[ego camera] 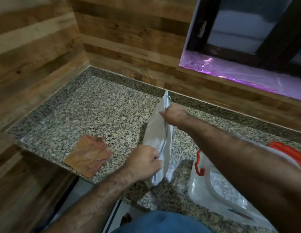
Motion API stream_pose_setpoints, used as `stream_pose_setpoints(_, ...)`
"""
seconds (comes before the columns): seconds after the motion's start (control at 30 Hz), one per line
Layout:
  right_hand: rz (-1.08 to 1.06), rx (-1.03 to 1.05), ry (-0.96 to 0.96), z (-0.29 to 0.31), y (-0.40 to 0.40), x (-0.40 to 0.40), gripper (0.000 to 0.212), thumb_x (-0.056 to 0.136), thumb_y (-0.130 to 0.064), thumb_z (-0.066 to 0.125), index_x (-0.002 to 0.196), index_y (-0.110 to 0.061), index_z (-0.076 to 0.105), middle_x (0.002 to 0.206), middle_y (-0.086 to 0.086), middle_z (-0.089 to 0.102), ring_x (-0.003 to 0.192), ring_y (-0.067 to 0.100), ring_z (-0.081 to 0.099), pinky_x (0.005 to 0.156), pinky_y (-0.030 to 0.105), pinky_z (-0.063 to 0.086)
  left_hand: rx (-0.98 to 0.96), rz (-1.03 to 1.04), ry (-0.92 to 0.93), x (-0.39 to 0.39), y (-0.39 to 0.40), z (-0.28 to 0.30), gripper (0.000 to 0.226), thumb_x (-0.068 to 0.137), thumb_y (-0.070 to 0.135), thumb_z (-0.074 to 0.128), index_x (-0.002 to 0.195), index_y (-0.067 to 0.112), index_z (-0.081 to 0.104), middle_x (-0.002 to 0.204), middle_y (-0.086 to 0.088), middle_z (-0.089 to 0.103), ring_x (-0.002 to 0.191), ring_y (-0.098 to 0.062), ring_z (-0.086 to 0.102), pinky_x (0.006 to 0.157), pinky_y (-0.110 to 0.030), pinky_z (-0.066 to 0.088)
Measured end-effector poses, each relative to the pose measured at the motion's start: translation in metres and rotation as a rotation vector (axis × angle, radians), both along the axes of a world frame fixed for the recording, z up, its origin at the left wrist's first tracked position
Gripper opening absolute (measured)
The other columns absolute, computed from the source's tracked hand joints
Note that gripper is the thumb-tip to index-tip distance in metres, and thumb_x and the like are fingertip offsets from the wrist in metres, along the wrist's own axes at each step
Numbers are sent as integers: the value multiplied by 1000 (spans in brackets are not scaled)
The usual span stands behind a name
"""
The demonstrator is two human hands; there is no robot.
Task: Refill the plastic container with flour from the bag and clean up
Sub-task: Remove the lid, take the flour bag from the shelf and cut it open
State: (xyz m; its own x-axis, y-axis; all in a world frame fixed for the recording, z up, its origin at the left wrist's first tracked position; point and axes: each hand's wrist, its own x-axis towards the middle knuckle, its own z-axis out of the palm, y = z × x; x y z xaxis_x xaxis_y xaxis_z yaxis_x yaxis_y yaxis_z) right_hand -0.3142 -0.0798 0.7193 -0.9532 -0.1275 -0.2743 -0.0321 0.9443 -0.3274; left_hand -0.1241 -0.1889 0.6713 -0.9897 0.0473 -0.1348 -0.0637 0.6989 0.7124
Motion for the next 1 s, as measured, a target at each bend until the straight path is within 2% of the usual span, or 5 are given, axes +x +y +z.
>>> stream_pose_setpoints(0.3, 174, -28, 289, 107, 28, 37, 51, 104, -52, 56, 68, -16, 59, 63, -7, 51, 68, 20, 55, 57, 26, 34, 169, -99, 70, -4, 3, 27, 36, 77, 41, 78, 59, 14, 62, 54, 1, 62, 50, -9, 53, 50, -28, 43)
stream_pose_setpoints(0.4, 192, -86, 436, 156, 44, 39, 53, 104, -52, 58, 68, -13, 60, 62, -3, 55, 67, 22, 57, 58, 29, 38, 367, 114, 240, -20, -1, 57, 40, 86, 48, 82, 65, 16, 71, 65, 4, 74, 60, -12, 70, 55, -32, 58)
stream_pose_setpoints(0.57, 194, -262, 550, 229, 70, 51, 41, 102, -52, 63, 79, -20, 73, 81, -4, 69, 70, 7, 66, 57, 24, 49, 596, 553, 424, -82, -8, 127, 38, 99, 49, 69, 86, 13, 69, 76, -14, 70, 63, -19, 59, 60, -36, 51)
stream_pose_setpoints(0.83, 225, -227, 610, 269, 106, 79, 34, 102, -53, 64, 87, -25, 76, 81, -6, 70, 72, 10, 67, 56, 23, 44, 752, 409, -179, -145, 9, 190, 81, 67, 106, 44, 60, 25, 53, 55, 1, 41, 41, -16, 32, 44, -20, 28)
stream_pose_setpoints(1.0, 245, -220, 647, 278, 128, 95, 44, 102, -52, 64, 65, -28, 62, 70, -8, 62, 63, 7, 59, 51, 21, 38, 772, 317, -245, -143, 28, 188, 50, 83, 63, 56, 54, 28, 34, 48, 4, 33, 39, -14, 21, 55, -25, 9)
